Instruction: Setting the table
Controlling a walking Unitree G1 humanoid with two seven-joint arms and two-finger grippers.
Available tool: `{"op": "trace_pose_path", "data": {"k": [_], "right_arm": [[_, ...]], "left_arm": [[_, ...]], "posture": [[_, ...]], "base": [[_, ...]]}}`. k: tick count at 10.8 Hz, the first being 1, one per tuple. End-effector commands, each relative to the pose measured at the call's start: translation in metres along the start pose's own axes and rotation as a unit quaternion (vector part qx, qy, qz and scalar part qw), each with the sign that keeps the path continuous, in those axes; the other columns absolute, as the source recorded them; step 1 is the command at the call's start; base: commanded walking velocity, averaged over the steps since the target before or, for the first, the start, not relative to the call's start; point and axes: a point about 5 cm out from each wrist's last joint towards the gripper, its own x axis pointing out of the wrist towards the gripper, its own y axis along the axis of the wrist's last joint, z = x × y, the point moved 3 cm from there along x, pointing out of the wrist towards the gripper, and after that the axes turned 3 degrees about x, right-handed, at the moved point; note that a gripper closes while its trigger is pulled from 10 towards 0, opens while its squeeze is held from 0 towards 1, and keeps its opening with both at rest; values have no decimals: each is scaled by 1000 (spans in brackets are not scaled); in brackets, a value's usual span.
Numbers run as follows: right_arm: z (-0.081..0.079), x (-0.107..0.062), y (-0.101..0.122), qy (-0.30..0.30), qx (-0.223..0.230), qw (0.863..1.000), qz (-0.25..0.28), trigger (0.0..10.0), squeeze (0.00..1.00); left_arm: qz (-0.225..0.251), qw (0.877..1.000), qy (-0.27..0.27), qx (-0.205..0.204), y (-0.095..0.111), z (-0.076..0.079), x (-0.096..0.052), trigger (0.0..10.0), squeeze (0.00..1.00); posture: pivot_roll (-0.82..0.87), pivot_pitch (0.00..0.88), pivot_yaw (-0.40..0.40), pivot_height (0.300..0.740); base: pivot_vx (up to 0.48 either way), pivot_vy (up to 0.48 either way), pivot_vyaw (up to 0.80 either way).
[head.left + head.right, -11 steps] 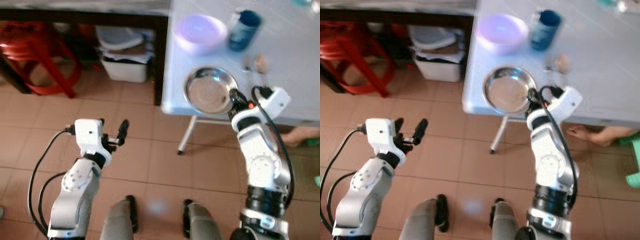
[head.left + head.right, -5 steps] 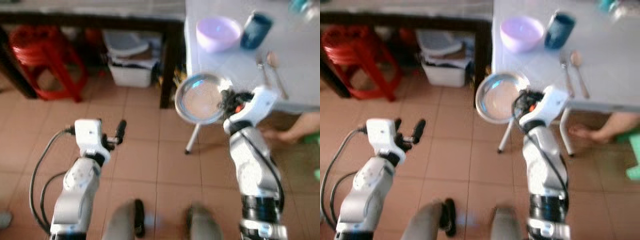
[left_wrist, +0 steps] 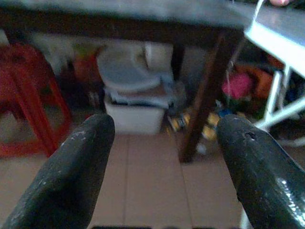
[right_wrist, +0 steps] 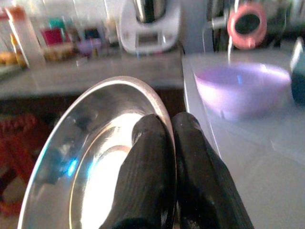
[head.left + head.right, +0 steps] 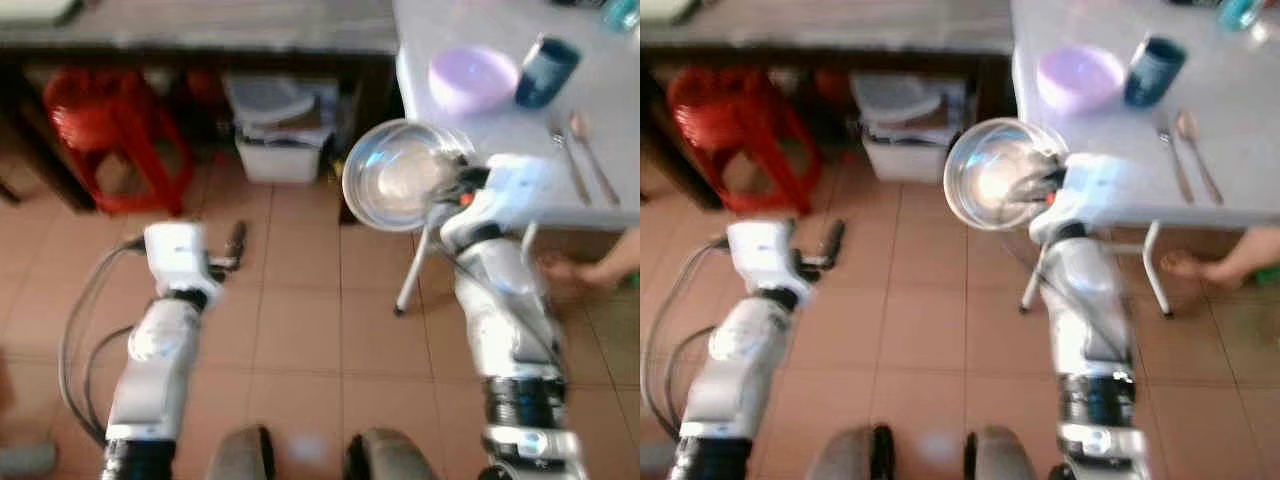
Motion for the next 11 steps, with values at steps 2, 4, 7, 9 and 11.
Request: {"op": "trace_pose_path", "data": {"k": [2,4,7,9,11], "right_arm": [[10,-3,3,-10,-33,999,7,0,0],[7,-10,-2,-9,-35,999,4,0,0],[4,-13,-2,-2,-48,999,8,0,0],[0,-14,-2,7,-54,998,10,0,0],[-4,-15,-3,9,-49,999,10,0,0]], "left_arm": [[4,1000,3,2,-1,6,1,10000,0],[4,999,40,12,-2,-5,2,10000,0],[4,998,61,35,-1,-14,6,10000,0],[7,998,59,36,2,-12,7,10000,0],[9,998,51,45,1,-9,8,10000,0]], "posture": [[-74,137,11,740],[-79,138,10,740],[-87,136,18,740],[-85,136,22,740],[-82,139,23,740]], "base": [[471,0,0],[471,0,0],[454,0,0],[444,0,0],[437,0,0]]}}
